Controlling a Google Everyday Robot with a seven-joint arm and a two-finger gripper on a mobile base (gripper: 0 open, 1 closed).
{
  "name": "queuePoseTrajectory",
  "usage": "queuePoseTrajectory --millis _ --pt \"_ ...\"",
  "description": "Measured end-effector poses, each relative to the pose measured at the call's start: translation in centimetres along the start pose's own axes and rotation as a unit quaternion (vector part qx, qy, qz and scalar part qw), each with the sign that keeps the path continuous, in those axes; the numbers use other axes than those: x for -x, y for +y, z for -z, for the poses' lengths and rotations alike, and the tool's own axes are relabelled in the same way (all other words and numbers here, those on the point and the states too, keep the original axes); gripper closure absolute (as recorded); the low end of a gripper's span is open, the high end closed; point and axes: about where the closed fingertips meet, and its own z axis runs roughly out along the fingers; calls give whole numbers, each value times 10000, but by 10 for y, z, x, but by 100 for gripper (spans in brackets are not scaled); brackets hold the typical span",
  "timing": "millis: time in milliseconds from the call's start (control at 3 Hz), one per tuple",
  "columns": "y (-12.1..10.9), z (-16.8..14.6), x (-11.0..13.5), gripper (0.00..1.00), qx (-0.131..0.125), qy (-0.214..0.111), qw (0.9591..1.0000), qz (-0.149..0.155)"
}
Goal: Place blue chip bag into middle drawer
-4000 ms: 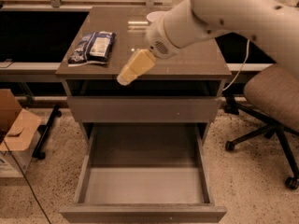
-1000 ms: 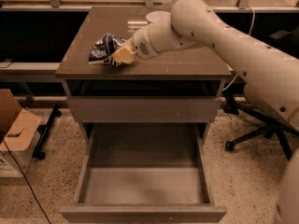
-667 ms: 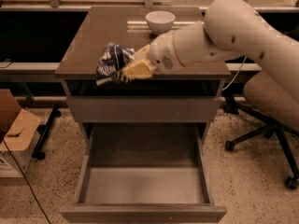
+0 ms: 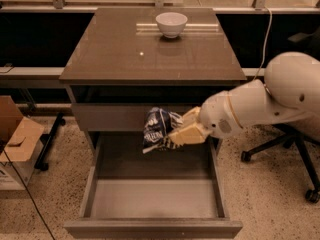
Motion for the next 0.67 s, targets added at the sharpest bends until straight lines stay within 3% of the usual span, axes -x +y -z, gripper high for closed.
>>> queuePoseTrajectory --millis 333,667 --pt "4 -26 -67 100 265 409 9956 -800" --pt "-9 -106 -116 100 731 761 9841 -1426"
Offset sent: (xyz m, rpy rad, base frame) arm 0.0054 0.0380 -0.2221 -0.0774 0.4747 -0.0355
